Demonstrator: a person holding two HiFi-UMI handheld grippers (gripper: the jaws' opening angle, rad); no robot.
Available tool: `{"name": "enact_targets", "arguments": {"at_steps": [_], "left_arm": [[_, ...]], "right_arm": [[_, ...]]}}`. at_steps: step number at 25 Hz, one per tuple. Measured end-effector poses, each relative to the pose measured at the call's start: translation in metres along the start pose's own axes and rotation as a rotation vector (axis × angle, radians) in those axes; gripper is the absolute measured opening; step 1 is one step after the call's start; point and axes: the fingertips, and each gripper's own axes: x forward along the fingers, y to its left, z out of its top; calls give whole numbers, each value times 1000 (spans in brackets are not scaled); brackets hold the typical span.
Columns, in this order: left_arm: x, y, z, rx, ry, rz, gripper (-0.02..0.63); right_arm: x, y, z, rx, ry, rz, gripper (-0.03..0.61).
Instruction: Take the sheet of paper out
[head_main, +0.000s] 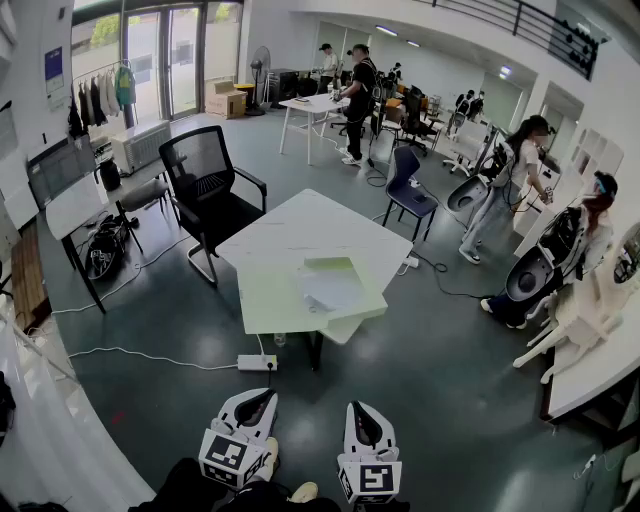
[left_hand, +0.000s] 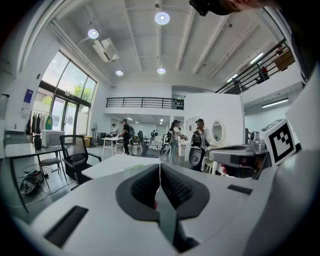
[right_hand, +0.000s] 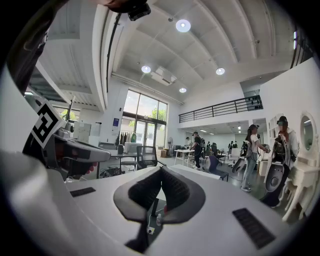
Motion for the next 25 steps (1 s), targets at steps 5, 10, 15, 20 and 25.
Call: {"name": "enact_targets", "arguments": {"at_steps": [5, 10, 15, 20, 25], "left_arm": [[5, 2, 3, 2, -5, -1, 25], [15, 3, 5, 5, -1, -11, 25], [30, 14, 6, 10, 9, -26, 25], [52, 31, 12, 12, 15, -50, 25], [80, 56, 29, 24, 4, -88, 25]], "right_arm": [[3, -2, -4, 7, -1, 10, 15], [11, -12, -7, 37, 23, -11, 15], [26, -13, -11, 52, 31, -17, 15], [49, -19, -8, 60, 38, -37, 15], [79, -28, 5, 64, 35, -79, 15]]}}
